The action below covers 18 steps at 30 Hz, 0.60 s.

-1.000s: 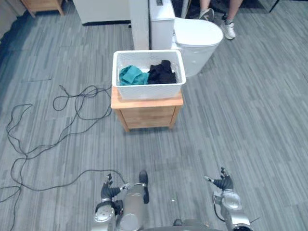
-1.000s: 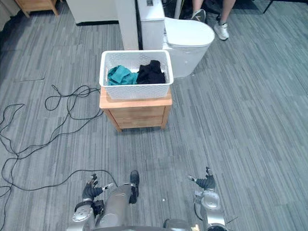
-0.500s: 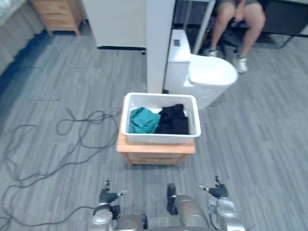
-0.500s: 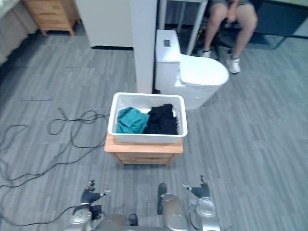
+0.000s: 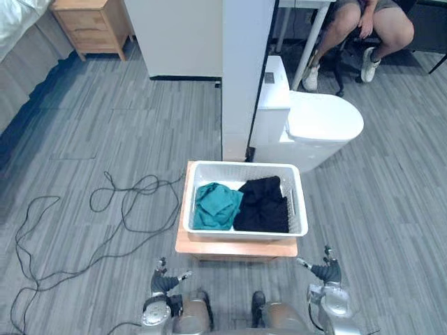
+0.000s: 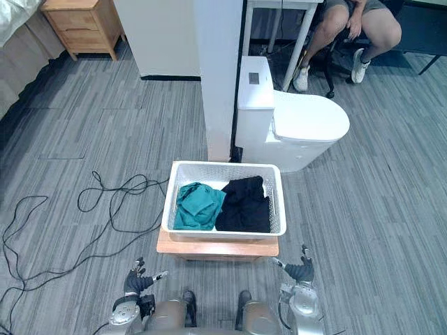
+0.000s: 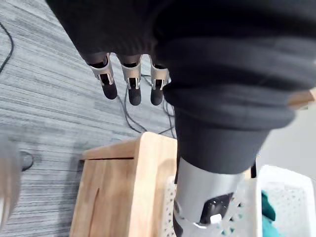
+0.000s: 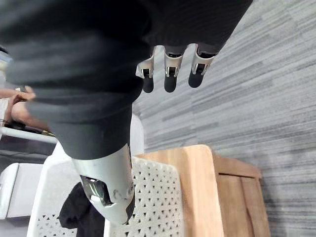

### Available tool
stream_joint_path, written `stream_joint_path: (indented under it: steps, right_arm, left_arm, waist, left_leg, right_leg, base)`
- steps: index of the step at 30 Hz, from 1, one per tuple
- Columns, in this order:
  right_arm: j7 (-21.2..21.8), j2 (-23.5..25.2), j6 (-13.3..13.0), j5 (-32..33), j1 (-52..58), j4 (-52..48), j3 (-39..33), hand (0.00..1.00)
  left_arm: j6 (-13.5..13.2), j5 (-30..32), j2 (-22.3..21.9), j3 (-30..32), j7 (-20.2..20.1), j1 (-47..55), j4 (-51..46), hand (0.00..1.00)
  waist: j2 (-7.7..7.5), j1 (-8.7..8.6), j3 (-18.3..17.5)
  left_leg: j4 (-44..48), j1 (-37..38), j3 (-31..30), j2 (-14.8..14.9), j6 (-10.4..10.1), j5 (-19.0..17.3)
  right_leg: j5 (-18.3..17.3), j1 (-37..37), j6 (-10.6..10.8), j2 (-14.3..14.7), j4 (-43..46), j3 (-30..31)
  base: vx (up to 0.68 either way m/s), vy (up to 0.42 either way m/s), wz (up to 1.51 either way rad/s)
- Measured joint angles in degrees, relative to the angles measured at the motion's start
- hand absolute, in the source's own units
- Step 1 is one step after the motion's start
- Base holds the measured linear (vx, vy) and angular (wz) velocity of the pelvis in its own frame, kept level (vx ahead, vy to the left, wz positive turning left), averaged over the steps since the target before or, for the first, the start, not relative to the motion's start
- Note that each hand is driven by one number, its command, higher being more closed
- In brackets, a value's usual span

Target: Pick up the laundry basket with both hands and put the clothes into the washing machine.

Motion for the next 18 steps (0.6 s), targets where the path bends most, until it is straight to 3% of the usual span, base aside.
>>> stream_joint_path:
  steps: [3, 10, 13, 16, 18]
  right_arm:
    - [0.01, -0.38, -0.06, -0.01, -0.28, -1.73, -0.34, 0.0]
    - [0.13, -3.86, 0.15, -0.02, -7.35, 3.05, 0.04, 0.0]
    - [0.2, -5.7, 0.47, -0.02, -12.5, 7.81, 2.23, 0.0]
    - [0.31, -7.51, 0.87, 0.0, -20.95, 12.44, 6.12, 0.0]
    - [0.34, -7.83, 0.88, 0.0, -24.22, 13.93, 7.65, 0.0]
  left_arm:
    - [-0.36, -1.22, 0.23, 0.69, 0.01, 0.32, -4.42, 0.0]
    - [-0.78, -3.11, 1.29, 1.62, 0.28, -3.81, -4.03, 0.0]
    - [-0.77, -3.1, 2.85, 0.46, 0.47, -8.78, -0.15, 0.0]
    - [-0.51, -2.82, 4.07, -2.18, 1.67, -15.96, 5.12, 0.0]
    - [-0.17, -2.48, 4.74, -3.14, 1.85, -19.23, 6.95, 0.0]
  waist:
    - [0.29, 0.01, -0.88]
    - [1.11, -0.13, -1.88]
    - [1.69, -0.12, -1.65]
    - [2.89, -0.04, -0.53]
    - [2.92, -0.15, 0.95]
  left_leg:
    - [-2.6, 2.1, 0.28, -0.08, 0.21, 0.22]
    - [-7.96, 3.69, -0.05, -0.39, -0.07, 3.56]
    - [-9.11, 3.05, -0.05, -0.66, -0.12, 4.45]
    - [-9.88, -1.83, -0.03, -0.82, 0.57, 7.04]
    - [-9.62, -3.06, -0.14, -0.99, 0.65, 7.08]
  right_leg:
    - [0.2, 1.53, 0.0, 0.12, -1.76, 0.67]
    - [2.99, 2.04, -0.5, 0.56, -5.65, 1.11]
    - [4.04, 0.68, -0.8, 0.84, -5.73, 1.54]
    - [8.31, -4.96, -0.56, 0.9, -6.57, 2.87]
    - [8.36, -6.15, -0.5, 0.38, -6.44, 2.94]
  base:
    - [0.09, 0.013, -0.08]
    - [0.04, -0.015, -0.08]
    - [-0.05, 0.01, -0.08]
    - [-0.15, 0.023, -0.25]
    - [-0.16, 0.01, -0.09]
